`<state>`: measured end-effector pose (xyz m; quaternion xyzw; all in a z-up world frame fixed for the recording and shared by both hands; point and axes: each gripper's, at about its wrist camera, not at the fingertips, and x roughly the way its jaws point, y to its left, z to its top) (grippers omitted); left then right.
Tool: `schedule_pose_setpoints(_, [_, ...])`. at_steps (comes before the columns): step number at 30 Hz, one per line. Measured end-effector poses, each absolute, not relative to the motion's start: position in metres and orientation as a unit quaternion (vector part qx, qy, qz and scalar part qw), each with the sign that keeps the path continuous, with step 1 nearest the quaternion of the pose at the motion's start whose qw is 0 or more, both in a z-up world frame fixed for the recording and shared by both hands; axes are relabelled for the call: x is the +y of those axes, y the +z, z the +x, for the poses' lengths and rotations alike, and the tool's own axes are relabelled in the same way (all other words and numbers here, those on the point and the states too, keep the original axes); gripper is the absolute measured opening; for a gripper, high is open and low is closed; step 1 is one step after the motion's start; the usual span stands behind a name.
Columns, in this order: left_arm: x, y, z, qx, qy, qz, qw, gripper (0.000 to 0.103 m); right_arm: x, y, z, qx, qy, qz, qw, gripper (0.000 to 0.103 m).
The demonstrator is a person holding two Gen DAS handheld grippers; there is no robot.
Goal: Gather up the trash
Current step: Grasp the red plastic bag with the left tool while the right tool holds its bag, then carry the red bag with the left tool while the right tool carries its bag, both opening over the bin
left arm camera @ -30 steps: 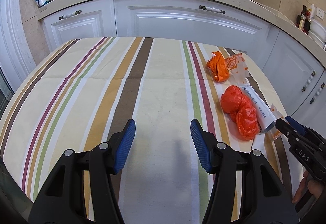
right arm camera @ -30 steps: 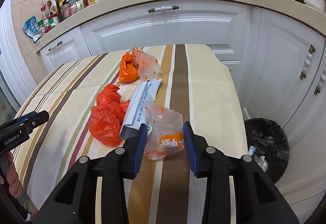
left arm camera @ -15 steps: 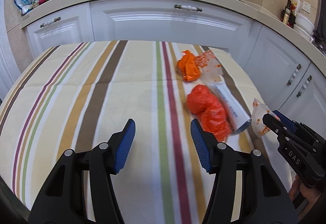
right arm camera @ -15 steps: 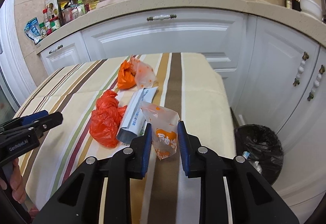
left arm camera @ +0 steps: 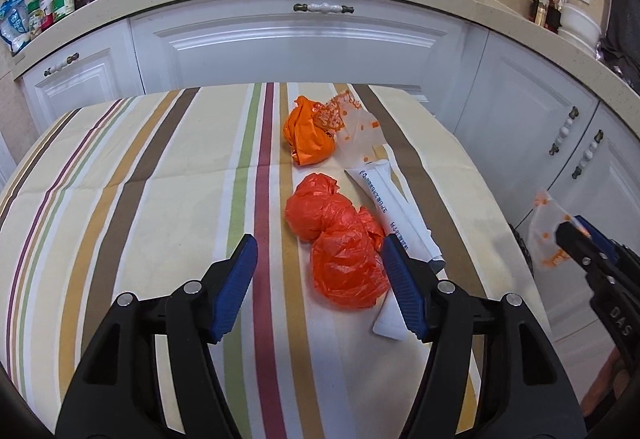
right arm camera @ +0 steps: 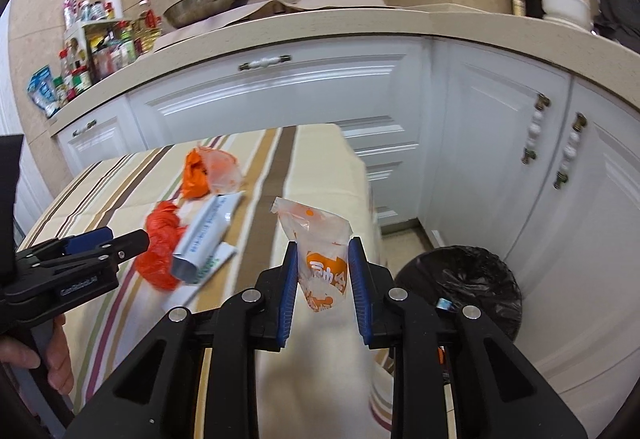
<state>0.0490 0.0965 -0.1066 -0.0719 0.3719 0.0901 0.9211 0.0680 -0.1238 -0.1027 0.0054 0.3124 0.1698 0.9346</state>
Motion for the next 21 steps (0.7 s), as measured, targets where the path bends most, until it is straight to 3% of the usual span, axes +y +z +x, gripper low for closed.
schedule_pose_setpoints(5, [0.09, -0.119, 0.059, 0.384, 0.097, -0.06, 0.916, 0.062, -0.141, -0.106, 0.071, 0.312, 0.155, 0.018, 0.937, 0.026])
schedule_pose_setpoints(12, [0.083, -0.129, 0.066, 0.395, 0.081, -0.04, 0.914, 0.023, -0.157, -0.109, 0.075, 0.31, 0.143, 0.029, 0.939, 0.026])
schedule_pose_setpoints(21, [0.086, -0.117, 0.049, 0.37, 0.085, -0.02, 0.925, 0.016, -0.158, -0.106, 0.072, 0.302, 0.142, 0.03, 0.942, 0.026])
